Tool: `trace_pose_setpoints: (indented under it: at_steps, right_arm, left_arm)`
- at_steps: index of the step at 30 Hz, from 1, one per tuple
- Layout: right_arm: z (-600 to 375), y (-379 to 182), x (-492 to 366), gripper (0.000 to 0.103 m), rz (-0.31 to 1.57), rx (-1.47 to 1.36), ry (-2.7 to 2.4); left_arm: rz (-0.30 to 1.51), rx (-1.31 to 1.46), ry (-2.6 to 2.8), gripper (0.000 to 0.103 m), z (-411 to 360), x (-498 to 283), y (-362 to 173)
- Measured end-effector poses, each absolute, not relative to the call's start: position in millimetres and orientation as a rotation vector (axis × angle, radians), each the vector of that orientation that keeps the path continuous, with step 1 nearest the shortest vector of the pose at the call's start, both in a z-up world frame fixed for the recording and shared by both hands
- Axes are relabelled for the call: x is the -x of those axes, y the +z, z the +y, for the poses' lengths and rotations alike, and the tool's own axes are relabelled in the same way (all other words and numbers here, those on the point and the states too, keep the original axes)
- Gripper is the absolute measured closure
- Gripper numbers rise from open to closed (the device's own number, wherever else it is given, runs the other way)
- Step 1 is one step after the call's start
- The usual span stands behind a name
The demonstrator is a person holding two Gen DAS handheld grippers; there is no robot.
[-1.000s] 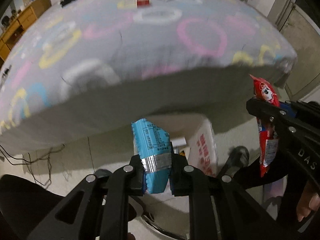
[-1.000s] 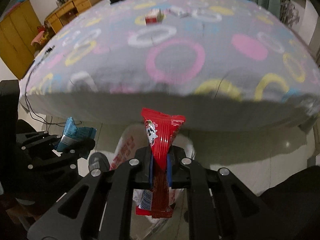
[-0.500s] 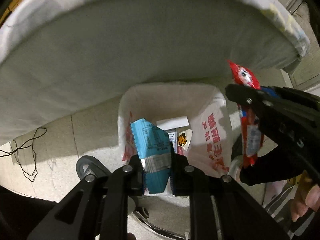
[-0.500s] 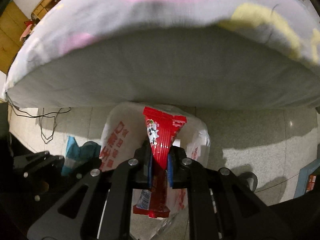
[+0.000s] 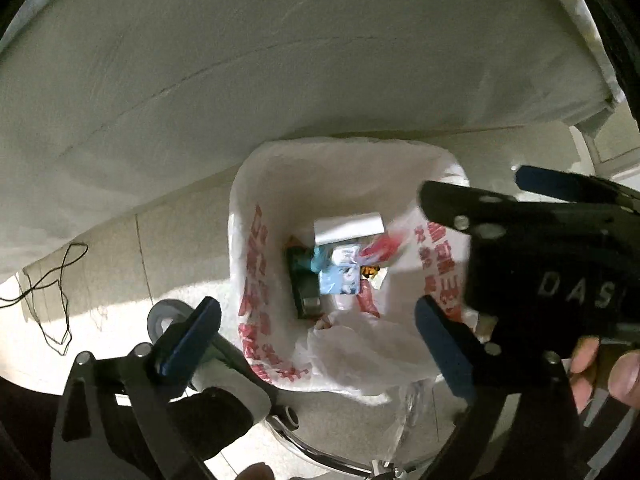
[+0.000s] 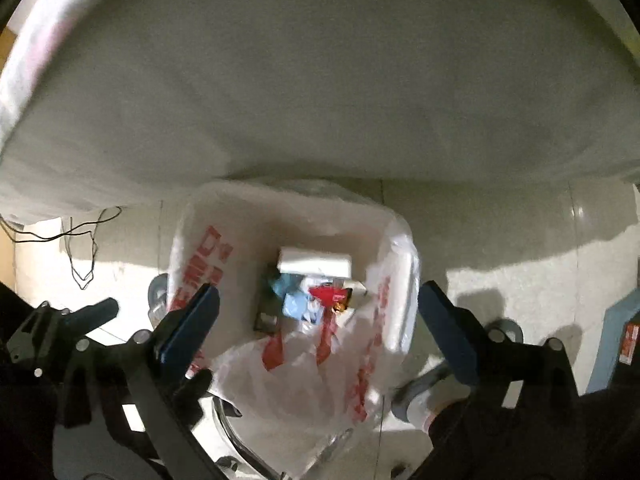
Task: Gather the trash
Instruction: 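Open both tools to drop the wrapper and candy bar into the bag, then raise both tools back over the bed toward the medicine box and white packet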
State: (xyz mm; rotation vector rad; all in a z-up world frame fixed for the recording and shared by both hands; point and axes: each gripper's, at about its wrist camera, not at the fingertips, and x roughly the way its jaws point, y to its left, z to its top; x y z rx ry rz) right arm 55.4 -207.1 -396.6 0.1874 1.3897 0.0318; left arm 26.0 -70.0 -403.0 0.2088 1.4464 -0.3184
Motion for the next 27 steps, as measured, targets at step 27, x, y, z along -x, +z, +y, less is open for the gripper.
trace_pose_setpoints:
  at_steps: [27]
  right_arm:
    - [-222.3,-363.7,-36.1,0.006,1.322,-0.290,0.049]
  left_arm:
    - [1.335,-0.125,-0.273,0.008,-51.0,-25.2,-367.6]
